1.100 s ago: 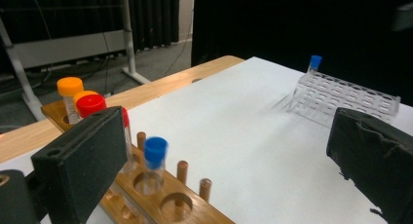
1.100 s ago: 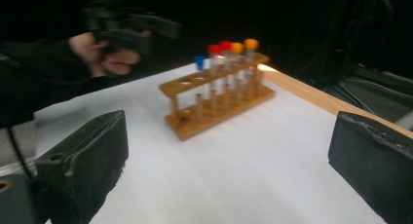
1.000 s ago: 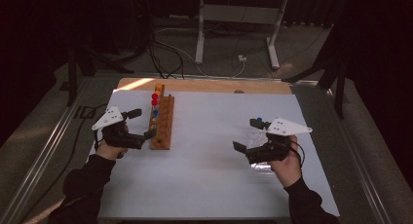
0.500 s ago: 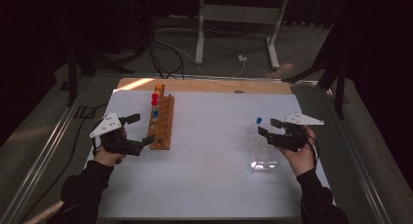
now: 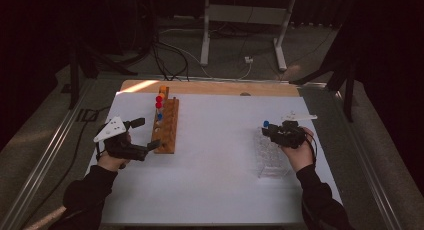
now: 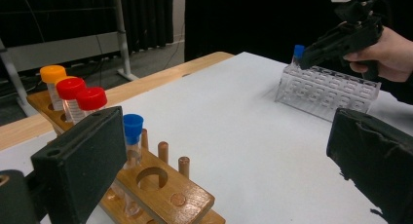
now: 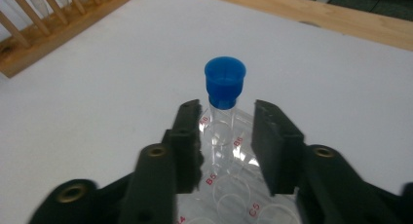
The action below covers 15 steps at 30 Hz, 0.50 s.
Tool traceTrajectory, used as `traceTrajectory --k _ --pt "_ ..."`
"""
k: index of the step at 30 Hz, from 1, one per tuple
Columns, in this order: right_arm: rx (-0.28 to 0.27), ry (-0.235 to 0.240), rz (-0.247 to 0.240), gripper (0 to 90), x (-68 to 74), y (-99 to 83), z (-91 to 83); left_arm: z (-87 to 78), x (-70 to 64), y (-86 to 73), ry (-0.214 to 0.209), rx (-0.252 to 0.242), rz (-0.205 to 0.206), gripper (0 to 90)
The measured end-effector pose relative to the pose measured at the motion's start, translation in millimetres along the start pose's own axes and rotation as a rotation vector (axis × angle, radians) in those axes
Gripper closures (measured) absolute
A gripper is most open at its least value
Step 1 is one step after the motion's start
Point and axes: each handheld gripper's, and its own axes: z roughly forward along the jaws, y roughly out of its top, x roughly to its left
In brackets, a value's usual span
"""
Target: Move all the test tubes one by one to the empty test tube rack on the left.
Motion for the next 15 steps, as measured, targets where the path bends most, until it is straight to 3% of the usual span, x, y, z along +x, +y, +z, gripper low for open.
traceTrajectory --k 5,10,15 --pt "0.000 0.010 -0.010 76.4 0.8 1.7 4.4 0.5 0.3 -0.7 -0.001 0.002 -0.003 2.0" --pt "-0.009 -0.012 -0.047 77.4 5.7 4.9 2.5 0.3 0.4 -0.5 -0.006 0.005 -0.005 2.0" --pt "-0.034 -0.022 -0.079 77.6 8.8 15.5 -11.6 -0.1 0.1 1.9 -0.018 0.010 -0.008 2.1"
